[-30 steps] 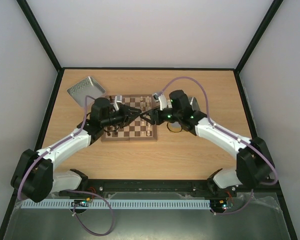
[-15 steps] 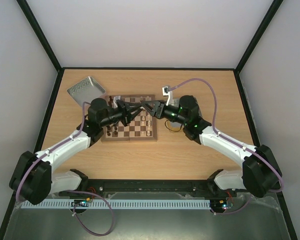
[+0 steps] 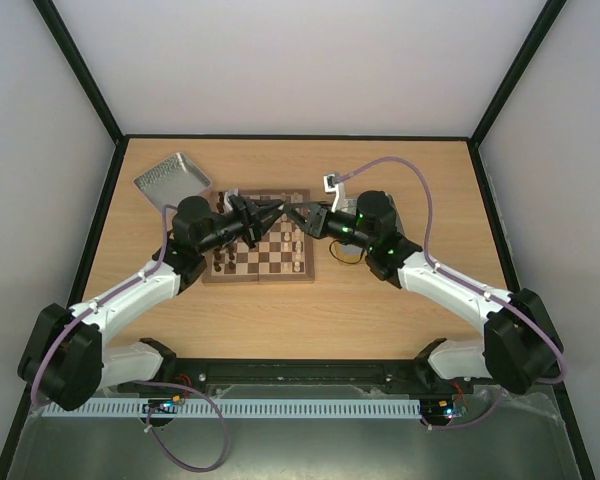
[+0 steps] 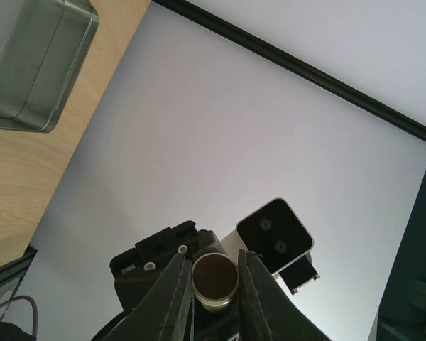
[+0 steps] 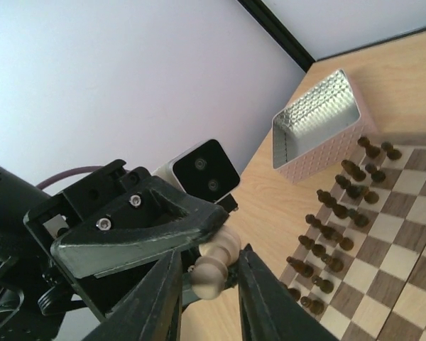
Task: Set up the chess pieces on the board
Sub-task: Place the chess piece on the chessboard.
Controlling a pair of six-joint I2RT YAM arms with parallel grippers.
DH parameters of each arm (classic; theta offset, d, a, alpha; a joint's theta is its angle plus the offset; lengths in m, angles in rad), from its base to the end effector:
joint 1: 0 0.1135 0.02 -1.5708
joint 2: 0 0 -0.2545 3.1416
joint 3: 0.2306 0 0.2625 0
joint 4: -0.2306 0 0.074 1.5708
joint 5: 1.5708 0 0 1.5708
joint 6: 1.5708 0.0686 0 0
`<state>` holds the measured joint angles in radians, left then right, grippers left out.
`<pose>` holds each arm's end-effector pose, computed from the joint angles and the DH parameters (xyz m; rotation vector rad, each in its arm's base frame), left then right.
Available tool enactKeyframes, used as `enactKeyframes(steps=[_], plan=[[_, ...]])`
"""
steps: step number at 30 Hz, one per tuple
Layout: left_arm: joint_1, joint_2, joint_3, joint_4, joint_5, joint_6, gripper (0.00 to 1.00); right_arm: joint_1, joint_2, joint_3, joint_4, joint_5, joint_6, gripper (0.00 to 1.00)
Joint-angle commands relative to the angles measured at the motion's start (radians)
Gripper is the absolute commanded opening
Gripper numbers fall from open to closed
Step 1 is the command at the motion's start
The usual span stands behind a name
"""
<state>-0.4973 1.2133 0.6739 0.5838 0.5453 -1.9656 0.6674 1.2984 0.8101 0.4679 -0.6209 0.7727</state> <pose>0.2586 -0.1809 0.2780 -0.9148 1.8950 -2.1791 0.2385 0.2388 0.2891 -0.4587 1.7824 1.5579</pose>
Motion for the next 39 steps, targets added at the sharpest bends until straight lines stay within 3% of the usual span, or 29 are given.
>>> enactKeyframes(steps=[1, 6, 9, 13, 16, 20, 25, 30, 39], plan=[[-0.007, -0.014, 0.001, 0.035, -0.005, -0.022, 0.03, 0.006, 0.025, 0.027, 0.008, -0.008, -0.004, 0.17], [-0.01, -0.016, -0.01, 0.036, -0.011, -0.014, 0.05, 0.007, 0.031, 0.054, -0.022, 0.005, -0.002, 0.03], [-0.01, -0.036, -0.011, -0.058, -0.04, 0.082, 0.21, 0.007, 0.028, 0.073, -0.105, 0.06, -0.022, 0.02], [0.0, -0.099, 0.008, -0.429, -0.207, 0.362, 0.55, 0.009, 0.057, 0.145, -0.365, 0.17, -0.096, 0.02], [0.032, -0.152, -0.022, -0.59, -0.362, 0.567, 0.64, 0.04, 0.125, 0.233, -0.591, 0.286, -0.184, 0.02], [0.04, -0.238, -0.059, -0.687, -0.563, 0.766, 0.68, 0.119, 0.25, 0.358, -0.818, 0.416, -0.243, 0.02], [0.051, -0.316, -0.045, -0.791, -0.737, 0.977, 0.74, 0.2, 0.397, 0.468, -0.974, 0.536, -0.255, 0.02], [0.067, -0.386, -0.067, -0.787, -0.745, 1.066, 0.78, 0.233, 0.497, 0.553, -1.047, 0.6, -0.242, 0.02], [0.085, -0.36, -0.084, -0.775, -0.697, 1.074, 0.79, 0.234, 0.611, 0.65, -1.131, 0.641, -0.222, 0.02]])
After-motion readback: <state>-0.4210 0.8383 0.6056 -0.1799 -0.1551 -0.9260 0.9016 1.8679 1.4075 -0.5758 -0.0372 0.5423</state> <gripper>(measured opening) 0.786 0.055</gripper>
